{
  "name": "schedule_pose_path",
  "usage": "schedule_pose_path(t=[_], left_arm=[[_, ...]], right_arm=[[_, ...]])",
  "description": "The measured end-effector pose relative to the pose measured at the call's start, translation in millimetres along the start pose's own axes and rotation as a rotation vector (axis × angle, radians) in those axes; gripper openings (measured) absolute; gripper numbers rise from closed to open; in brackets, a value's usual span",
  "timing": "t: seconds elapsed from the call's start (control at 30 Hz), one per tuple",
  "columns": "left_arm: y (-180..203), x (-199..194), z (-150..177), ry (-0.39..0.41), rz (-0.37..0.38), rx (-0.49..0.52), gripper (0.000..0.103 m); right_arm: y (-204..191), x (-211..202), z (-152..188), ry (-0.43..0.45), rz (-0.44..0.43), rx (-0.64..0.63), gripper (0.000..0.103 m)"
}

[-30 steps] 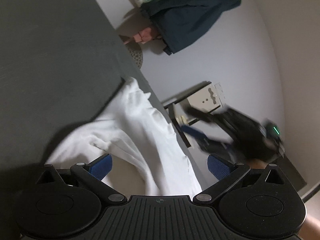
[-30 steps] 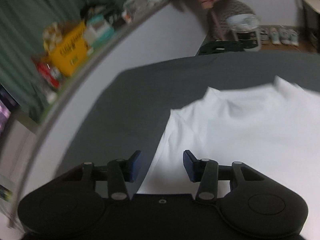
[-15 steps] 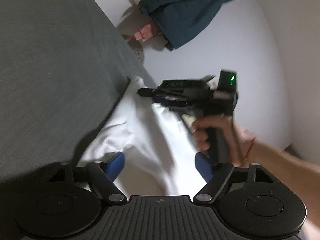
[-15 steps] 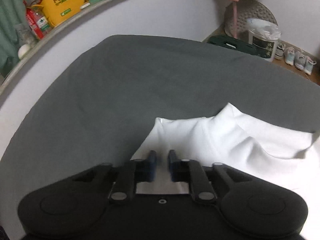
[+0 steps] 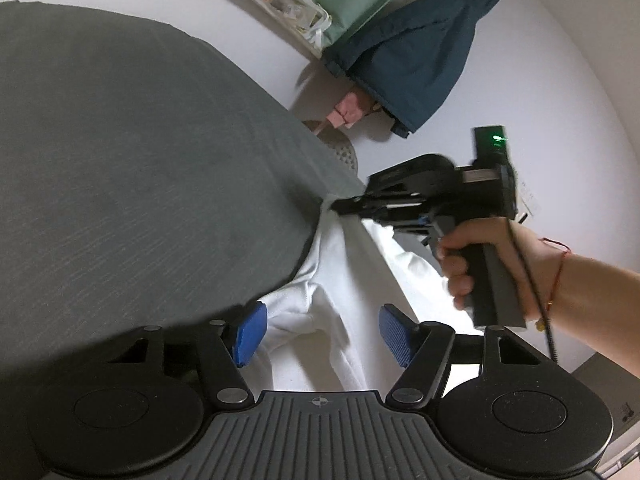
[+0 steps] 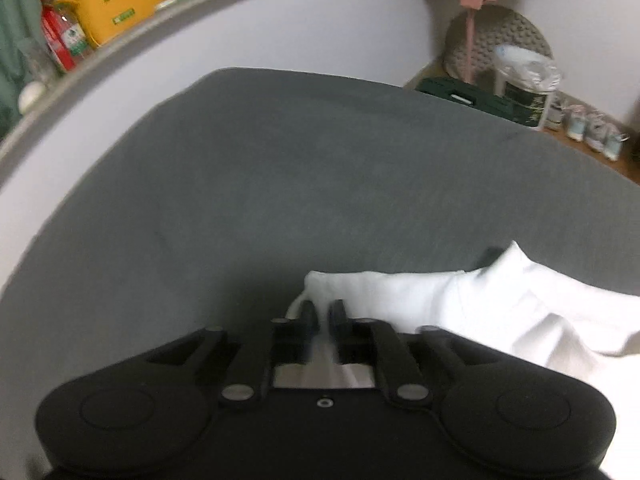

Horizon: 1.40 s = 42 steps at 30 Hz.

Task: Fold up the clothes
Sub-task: 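Grasp the folded edge near the collar with the right gripper and release it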

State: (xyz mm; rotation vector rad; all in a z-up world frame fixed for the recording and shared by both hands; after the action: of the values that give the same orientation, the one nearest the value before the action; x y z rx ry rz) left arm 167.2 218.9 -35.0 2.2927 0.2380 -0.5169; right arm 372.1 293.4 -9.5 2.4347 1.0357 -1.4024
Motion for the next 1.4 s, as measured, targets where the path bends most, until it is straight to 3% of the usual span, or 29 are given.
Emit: schedule_pose_path(t=[0.03, 0.1, 0.2, 0.27, 0.33, 0.43, 0.57, 0.67, 0.77, 0.87, 1.03, 1.1, 1.23, 1.4], left_arm=[[0, -2, -2, 0.0, -0.001, 0.001, 0.067], [-3, -9, -8, 0.016, -0.031, -0.003, 0.068], [-11, -26, -26, 0.087, -0.049, -0.042, 0.068], [-20, -41, -41, 0.141, -0.047, -0.089, 0.068], [-37, -51, -56, 0.164, -0.077, -0.137, 0.068], [-66, -59, -69, 0.128, -0.132, -0.211, 0.068], [-87, -57, -68, 0.09, -0.142, -0.322, 0.068], [-88, -45, -66, 0.085, -0.136, -0.352, 0.068], [-84, -39, -65, 0.08, -0.125, -0.339, 0.068], [-83, -35, -62, 0.073, -0.119, -0.349, 0.068], [-94, -47, -60, 0.086, -0.117, -0.367, 0.068], [-102, -57, -58, 0.097, -0.122, -0.376, 0.068], [-113, -59, -60, 0.109, -0.13, -0.391, 0.068], [-116, -63, -57, 0.112, -0.133, -0.389, 0.068]], right_arm=[[-1, -3, -1, 0.009, -0.004, 0.011, 0.021], [-4, -18, -2, 0.046, -0.015, 0.009, 0.037], [-12, -53, 2, 0.117, -0.046, -0.022, 0.041], [-25, -81, 23, 0.136, -0.149, -0.031, 0.041], [-41, -102, 52, 0.135, -0.182, -0.095, 0.041], [-76, -110, 113, 0.082, -0.094, -0.309, 0.041], [-121, -98, 176, 0.098, 0.157, -0.661, 0.045], [-140, -81, 191, 0.133, 0.34, -0.812, 0.05], [-141, -60, 190, 0.172, 0.632, -0.984, 0.057], [-141, -49, 181, 0.204, 0.751, -1.008, 0.058], [-160, -42, 166, 0.333, 0.771, -0.979, 0.058], [-165, -33, 163, 0.334, 0.776, -0.994, 0.06], [-158, -23, 156, 0.323, 0.744, -0.897, 0.058], [-177, -45, 180, 0.377, 0.686, -0.884, 0.061]])
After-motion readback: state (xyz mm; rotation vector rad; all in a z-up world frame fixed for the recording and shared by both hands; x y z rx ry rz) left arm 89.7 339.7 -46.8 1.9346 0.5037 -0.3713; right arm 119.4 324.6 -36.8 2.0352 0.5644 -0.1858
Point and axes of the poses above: each gripper's, at about its wrist camera, not at the fingertips, and x roughly the way its jaws point, y to its right, z to its underside, the point moved 10 cm from there along x, roughly the way its jaws point, and after that the axes turned 1 degree about -y, right-handed, at the moved point
